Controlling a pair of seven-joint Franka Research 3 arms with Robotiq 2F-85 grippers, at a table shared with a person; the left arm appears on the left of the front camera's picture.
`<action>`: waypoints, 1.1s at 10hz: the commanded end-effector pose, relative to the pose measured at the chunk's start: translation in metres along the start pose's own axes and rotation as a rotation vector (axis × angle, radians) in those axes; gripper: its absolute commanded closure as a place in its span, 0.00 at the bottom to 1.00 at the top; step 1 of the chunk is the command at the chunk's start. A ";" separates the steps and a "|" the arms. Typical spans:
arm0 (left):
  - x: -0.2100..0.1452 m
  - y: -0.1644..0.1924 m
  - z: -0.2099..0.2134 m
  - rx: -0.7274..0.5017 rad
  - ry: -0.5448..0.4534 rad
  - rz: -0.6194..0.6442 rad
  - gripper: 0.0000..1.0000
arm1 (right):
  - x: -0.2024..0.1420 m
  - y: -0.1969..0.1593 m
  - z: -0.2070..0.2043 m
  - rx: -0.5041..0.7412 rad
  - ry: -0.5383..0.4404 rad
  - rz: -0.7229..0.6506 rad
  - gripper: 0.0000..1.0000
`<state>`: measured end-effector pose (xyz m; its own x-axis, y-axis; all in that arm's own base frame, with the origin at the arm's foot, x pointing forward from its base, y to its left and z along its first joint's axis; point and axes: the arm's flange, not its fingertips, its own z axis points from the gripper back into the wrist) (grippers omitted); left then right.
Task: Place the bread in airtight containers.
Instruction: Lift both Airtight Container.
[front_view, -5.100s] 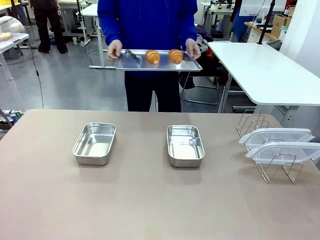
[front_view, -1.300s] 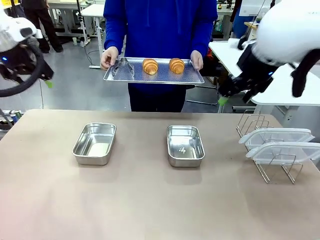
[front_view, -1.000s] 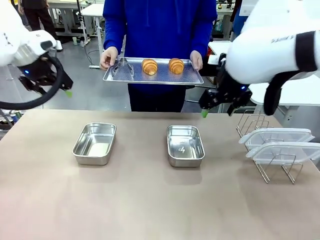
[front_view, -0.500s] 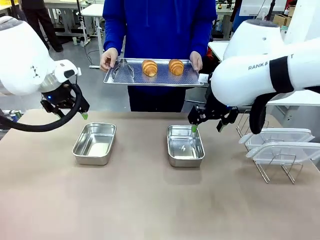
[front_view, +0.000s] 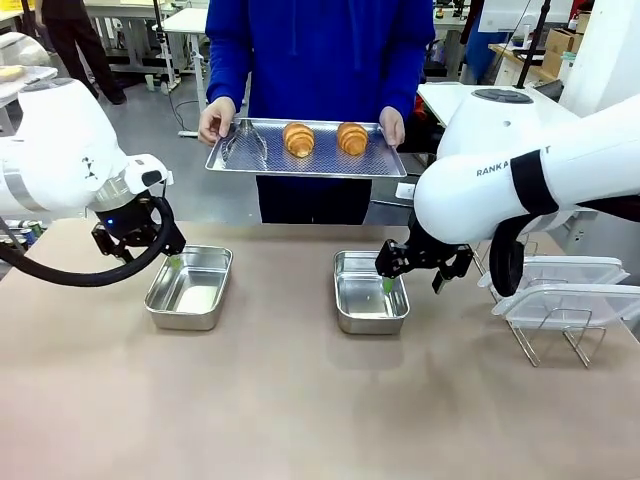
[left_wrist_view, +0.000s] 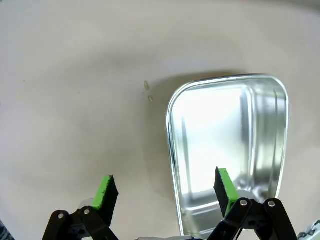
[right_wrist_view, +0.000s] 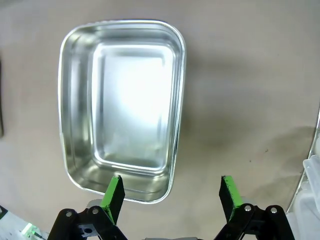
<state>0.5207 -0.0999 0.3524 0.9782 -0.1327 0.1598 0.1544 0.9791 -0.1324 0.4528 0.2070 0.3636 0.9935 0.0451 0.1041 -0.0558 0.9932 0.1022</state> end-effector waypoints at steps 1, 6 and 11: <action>-0.001 -0.002 -0.008 0.004 0.030 0.030 0.00 | 0.003 0.007 -0.009 -0.014 -0.019 -0.041 0.00; -0.006 0.001 -0.026 0.006 0.059 0.055 0.00 | 0.013 0.005 -0.037 -0.045 -0.041 -0.092 0.00; -0.004 0.002 -0.027 0.028 0.068 0.056 0.58 | 0.020 -0.002 -0.047 -0.055 -0.042 -0.152 0.60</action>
<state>0.5200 -0.1004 0.3228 0.9907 -0.1030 0.0884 0.1143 0.9842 -0.1353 0.4730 0.2017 0.3200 0.9904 -0.0762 0.1156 0.0664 0.9941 0.0860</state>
